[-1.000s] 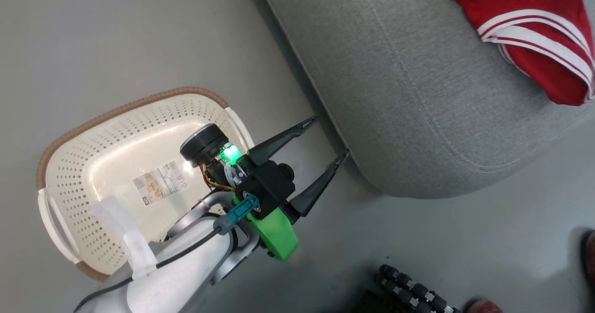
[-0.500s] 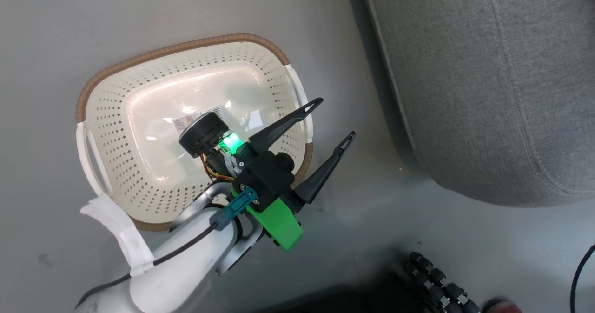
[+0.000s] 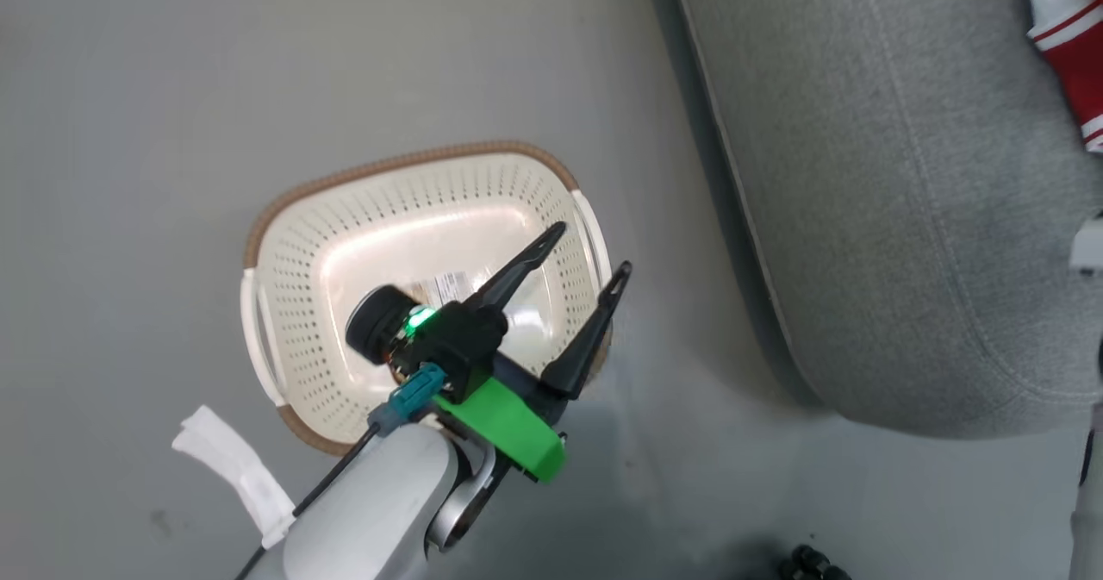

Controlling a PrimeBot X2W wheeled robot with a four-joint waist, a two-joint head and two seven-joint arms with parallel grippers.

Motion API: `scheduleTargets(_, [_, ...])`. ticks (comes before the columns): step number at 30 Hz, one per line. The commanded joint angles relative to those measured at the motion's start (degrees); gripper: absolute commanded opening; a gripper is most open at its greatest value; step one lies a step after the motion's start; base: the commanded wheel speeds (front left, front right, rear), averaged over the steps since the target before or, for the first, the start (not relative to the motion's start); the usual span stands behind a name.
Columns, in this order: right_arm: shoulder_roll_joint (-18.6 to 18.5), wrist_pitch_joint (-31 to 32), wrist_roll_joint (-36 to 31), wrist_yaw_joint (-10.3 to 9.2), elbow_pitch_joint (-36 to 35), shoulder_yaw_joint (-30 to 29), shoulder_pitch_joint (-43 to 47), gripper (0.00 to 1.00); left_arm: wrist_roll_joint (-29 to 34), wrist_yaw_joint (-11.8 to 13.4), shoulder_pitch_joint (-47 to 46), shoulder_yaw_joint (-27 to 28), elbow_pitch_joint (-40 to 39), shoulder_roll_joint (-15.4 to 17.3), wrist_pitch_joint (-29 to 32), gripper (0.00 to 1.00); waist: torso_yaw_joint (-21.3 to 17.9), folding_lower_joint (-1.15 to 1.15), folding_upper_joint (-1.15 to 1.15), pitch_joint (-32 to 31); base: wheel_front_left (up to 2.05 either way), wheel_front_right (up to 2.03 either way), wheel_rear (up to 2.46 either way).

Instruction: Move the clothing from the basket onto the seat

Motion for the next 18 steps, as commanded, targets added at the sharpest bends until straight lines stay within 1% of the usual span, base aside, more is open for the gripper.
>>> scheduleTargets(1, [0.1,0.0,-0.1,-0.08,-0.3,0.0,2.2,1.00,0.0,0.8,1.9,1.0,0.4,-0.5,-0.4,1.00,3.1,0.00,0.00,-9.9,0.00,0.00,0.00])
scheduleTargets(4, [1.1,0.0,-0.2,-0.08,0.0,2.2,6.6,1.00,0.5,1.7,5.4,5.6,-0.8,-2.0,-0.5,1.00,4.8,0.00,0.00,-14.1,0.00,0.00,0.00])
scheduleTargets(7, [1.4,0.0,-0.2,-0.08,0.7,5.2,9.9,1.00,1.9,2.5,9.4,10.8,-2.2,-3.2,-0.4,1.00,6.2,0.00,0.00,-17.4,0.00,0.00,0.00])
scheduleTargets(10, [1.6,0.0,0.3,-0.08,1.3,8.3,12.8,1.00,3.8,2.9,13.4,16.3,-3.5,-4.5,-0.4,1.00,7.5,0.00,0.00,-20.5,0.00,0.00,0.00])
scheduleTargets(11, [1.6,0.0,0.5,-0.07,1.5,9.2,13.9,1.00,4.6,2.5,14.7,17.9,-3.8,-4.8,-0.4,1.00,8.0,0.00,0.00,-21.7,0.00,0.00,0.00])
scheduleTargets(12, [1.8,0.0,1.1,-0.08,1.5,11.2,16.0,1.00,5.7,2.1,17.1,20.9,-4.4,-5.5,-0.4,1.00,9.0,0.00,0.00,-23.6,0.00,0.00,0.00])
scheduleTargets(15, [1.9,0.0,2.3,-0.07,1.0,14.6,18.9,1.00,7.6,1.6,20.1,25.1,-5.7,-6.3,-0.4,1.00,10.2,0.00,0.00,-26.2,0.00,0.00,0.00])
scheduleTargets(18, [1.9,0.0,4.0,-0.07,0.4,16.9,22.7,1.00,10.0,0.7,23.5,29.8,-8.7,-7.0,-0.4,1.00,11.3,0.00,0.00,-29.3,0.00,0.00,0.00])
